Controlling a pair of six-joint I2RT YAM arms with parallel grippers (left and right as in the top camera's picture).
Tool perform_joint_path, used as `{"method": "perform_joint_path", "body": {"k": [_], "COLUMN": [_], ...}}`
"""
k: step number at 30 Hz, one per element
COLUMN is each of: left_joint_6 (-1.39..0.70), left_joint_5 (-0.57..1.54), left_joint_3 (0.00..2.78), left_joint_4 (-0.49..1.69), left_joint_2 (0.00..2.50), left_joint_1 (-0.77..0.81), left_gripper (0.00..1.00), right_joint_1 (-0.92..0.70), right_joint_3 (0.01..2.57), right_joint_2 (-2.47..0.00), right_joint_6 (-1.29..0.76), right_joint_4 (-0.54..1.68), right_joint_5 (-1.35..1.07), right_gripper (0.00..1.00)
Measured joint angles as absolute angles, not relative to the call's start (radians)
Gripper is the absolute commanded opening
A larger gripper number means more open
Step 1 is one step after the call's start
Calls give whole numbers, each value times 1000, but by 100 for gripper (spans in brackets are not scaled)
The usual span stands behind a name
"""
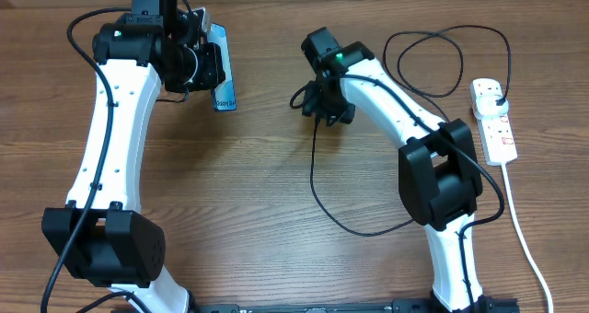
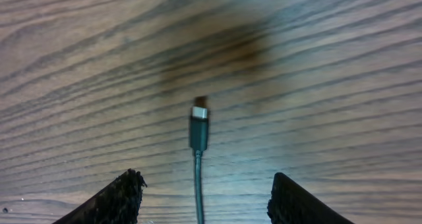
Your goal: Plug charger to phone and switch on socket
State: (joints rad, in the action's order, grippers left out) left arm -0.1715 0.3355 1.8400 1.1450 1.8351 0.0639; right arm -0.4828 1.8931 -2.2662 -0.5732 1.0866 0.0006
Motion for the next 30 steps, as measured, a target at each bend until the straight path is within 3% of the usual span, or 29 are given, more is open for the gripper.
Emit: {"method": "perform_joint_path", "body": {"k": [11, 22, 25, 30], "left_joint_6": [-171, -171, -171, -171], "left_joint_5": [336, 336, 336, 336], "left_joint_3": [1840, 1840, 1840, 1840], "left_joint_4": [1145, 1145, 1145, 1145], "left_joint_2": [1835, 1835, 1835, 1835], "left_joint_1": [64, 64, 64, 64], "left_gripper": [4, 4, 4, 4], "right_joint_1": [-525, -519, -516, -516], "right_joint_3": [1875, 1877, 1877, 1877], "right_joint_2": [-2326, -2341, -2341, -2341], "right_joint_6": [-576, -576, -577, -575], "right_joint_4": [1068, 1064, 1062, 1059], "right_joint_5": [68, 71, 63, 57], "right_gripper": [56, 20, 15, 15]}}
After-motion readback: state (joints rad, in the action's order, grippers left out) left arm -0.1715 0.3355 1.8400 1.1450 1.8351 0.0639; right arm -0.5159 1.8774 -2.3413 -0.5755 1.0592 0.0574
